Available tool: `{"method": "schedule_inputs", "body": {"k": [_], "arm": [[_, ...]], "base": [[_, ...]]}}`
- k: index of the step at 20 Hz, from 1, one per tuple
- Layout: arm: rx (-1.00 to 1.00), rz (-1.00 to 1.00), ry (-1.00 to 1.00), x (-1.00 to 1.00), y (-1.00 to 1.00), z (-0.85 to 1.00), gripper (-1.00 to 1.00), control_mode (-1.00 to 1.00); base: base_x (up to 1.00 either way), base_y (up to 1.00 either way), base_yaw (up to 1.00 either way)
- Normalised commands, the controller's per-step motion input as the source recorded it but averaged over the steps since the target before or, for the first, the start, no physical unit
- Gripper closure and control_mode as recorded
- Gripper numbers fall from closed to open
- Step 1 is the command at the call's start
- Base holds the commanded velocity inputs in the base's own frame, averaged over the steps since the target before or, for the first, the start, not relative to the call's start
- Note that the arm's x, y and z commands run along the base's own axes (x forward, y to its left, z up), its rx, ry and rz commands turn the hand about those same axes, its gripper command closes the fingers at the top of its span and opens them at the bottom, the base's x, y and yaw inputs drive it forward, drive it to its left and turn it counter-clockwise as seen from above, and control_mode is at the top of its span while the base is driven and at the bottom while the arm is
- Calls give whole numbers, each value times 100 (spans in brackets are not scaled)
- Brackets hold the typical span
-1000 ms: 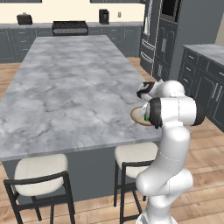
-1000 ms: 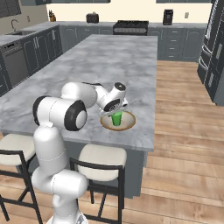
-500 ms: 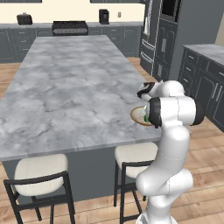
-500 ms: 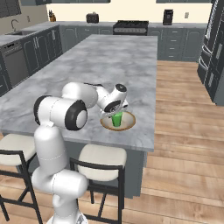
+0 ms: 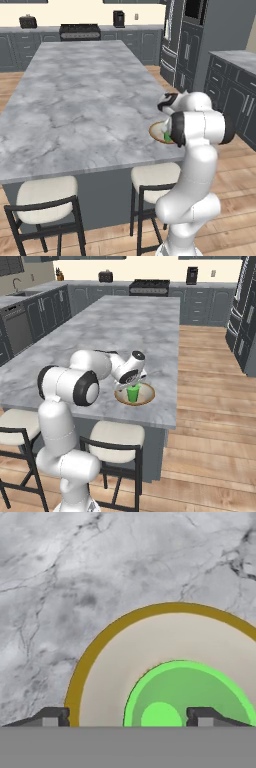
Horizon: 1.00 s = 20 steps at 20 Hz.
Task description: Place the cup inside the bowl on the dining table and move the bowl to any counter.
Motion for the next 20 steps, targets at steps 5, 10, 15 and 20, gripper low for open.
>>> {"method": "schedule_inputs", "body": {"k": [5,10,15,20], "arm": [[0,0,0,-18,-2,41,-100,-100],[0,-10,0,-25,-26,18,-100,-100],[4,-24,0,-38,-27,11,-100,-100],[13,-25,0,-46,-19,25,-100,-100]], "base": [[0,0,0],[0,0,0],[0,0,0],[0,0,0]]}}
